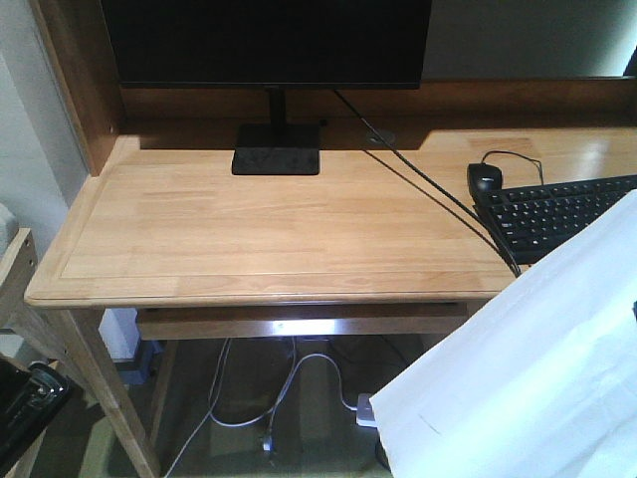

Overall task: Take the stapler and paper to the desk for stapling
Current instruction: 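Drive the base up to the wooden desk with the monitor, then approach the desk edge, holding stapler and paper steady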

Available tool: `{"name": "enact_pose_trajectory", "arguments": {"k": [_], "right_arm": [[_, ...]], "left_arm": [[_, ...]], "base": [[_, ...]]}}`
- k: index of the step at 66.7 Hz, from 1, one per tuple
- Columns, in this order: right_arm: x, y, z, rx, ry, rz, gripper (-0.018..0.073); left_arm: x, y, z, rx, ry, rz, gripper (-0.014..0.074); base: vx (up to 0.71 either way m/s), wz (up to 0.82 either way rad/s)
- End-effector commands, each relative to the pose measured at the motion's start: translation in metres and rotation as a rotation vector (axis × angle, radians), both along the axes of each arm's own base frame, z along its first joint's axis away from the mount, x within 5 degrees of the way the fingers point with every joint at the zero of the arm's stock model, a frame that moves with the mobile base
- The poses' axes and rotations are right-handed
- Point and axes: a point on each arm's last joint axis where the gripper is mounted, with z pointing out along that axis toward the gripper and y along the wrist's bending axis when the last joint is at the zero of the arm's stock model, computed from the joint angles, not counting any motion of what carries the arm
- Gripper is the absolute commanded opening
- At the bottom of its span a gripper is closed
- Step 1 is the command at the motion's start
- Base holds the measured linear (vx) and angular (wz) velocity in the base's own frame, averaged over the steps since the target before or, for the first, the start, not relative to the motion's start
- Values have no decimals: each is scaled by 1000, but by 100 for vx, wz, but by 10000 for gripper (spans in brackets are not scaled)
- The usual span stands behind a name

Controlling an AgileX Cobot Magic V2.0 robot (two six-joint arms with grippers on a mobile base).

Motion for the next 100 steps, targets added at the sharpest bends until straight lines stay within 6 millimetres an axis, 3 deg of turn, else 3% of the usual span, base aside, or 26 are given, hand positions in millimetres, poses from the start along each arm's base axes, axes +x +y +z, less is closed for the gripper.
{"name": "enact_pose_trajectory", "arguments": {"k": [1, 100], "right_arm": [[-2, 1, 13, 16, -82, 14, -5], [-2, 1, 13, 16, -82, 14, -5]], "left_arm": [[2, -1, 19, -74, -109, 1, -7], [2, -1, 19, -74, -109, 1, -7]], "base": [[9, 3], [7, 0]]}}
